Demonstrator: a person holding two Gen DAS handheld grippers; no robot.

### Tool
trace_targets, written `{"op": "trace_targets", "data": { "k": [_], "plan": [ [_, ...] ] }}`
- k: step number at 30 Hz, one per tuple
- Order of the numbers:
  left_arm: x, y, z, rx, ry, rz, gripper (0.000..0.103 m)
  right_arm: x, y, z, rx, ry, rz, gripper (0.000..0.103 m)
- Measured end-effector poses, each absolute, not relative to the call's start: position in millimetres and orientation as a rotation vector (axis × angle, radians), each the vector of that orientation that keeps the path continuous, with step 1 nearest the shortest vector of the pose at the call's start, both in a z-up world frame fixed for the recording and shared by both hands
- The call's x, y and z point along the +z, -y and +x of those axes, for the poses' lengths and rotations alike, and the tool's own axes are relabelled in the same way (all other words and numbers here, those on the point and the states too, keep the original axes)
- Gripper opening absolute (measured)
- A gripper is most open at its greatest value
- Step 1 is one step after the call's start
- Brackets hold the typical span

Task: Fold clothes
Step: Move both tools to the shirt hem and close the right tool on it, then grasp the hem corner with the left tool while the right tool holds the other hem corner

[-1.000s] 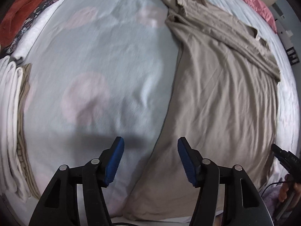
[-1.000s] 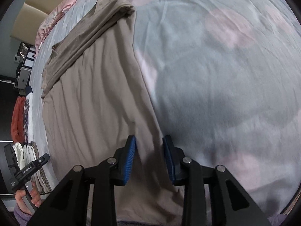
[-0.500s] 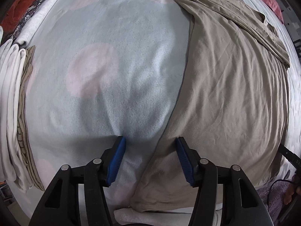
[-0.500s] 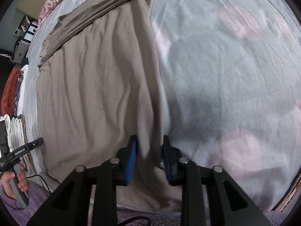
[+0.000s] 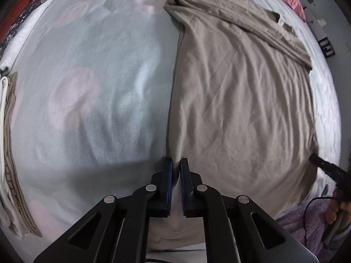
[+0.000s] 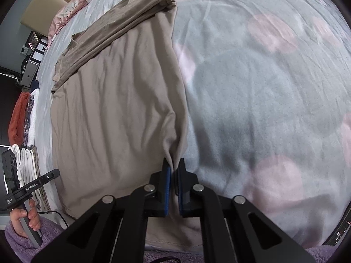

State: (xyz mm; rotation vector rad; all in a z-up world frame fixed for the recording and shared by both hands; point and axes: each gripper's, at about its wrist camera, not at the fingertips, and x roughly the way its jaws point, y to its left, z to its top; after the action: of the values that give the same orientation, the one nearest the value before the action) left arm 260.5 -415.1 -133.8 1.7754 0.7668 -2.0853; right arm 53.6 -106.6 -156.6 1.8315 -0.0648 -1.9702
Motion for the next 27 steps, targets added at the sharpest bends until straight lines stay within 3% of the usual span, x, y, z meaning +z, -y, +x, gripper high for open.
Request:
{"op": "trace_targets", "data": {
  "k": [16, 20, 21, 23, 27],
  "plan": [
    [-95.3, 455.5, 241.6, -2.293, -0.713, 1.366, 0.004, -121.3, 96.9, 21.8, -2.189, 0.173, 1.533, 0.005],
    [-115.8, 463.6, 219.7, -2.238, -0.823, 1.426, 0.007, -127.5, 114.3, 3.1, -2.206, 0.11, 1.527, 0.005],
    [-120.6, 464.1, 219.2, -2.214, -0.841, 1.458, 0.008, -130.5, 112.1, -0.5, -2.199, 0.115, 1.543, 0.005],
    [-128.8, 464.6, 219.6, -2.167, -0.875, 1.515, 0.031, -136.7, 108.2, -7.8, -2.183, 0.129, 1.576, 0.005],
    [-132.3, 462.1, 231.1, -2.106, -0.942, 1.576, 0.044, -150.1, 106.3, -20.1, -2.147, 0.166, 1.634, 0.005]
  ]
}}
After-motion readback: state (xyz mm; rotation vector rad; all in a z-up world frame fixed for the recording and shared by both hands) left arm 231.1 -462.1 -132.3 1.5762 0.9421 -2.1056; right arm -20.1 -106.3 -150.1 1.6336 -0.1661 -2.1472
